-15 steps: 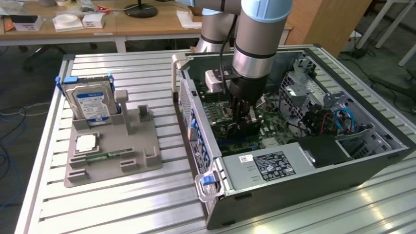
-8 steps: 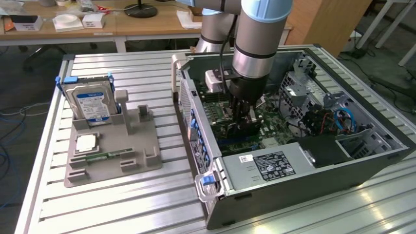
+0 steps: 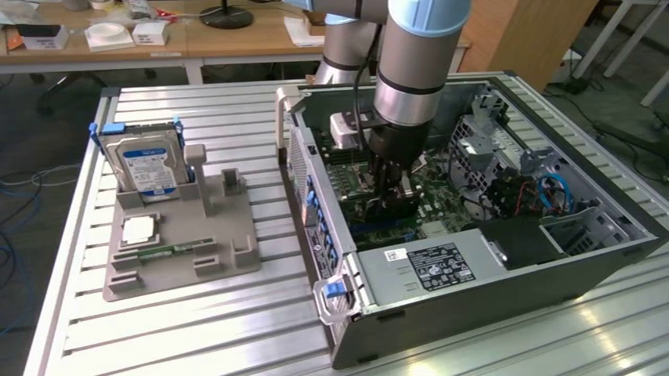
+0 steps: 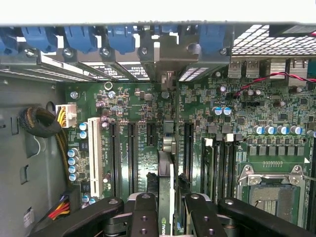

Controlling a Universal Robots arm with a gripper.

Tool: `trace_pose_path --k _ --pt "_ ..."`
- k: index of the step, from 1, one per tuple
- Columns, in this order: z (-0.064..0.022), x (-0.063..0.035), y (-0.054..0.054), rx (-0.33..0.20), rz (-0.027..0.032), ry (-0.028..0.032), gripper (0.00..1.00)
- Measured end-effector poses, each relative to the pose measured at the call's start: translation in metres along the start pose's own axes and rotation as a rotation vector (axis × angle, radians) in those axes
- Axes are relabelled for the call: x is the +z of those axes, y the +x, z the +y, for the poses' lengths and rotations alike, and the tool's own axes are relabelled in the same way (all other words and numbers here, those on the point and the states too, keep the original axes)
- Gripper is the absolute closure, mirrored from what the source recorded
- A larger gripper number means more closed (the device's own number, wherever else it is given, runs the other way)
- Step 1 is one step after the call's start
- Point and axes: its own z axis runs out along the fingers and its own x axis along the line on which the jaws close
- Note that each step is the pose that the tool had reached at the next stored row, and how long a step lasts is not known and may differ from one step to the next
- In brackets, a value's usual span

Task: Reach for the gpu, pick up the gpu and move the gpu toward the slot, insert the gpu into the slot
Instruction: 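Insert the gpu into the slot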

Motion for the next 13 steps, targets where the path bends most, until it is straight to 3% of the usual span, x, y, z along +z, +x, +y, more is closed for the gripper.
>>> trace_pose_path --k 13 --pt "0.0002 0.0049 -0.0002 0.000 -0.0001 0.0000 0.74"
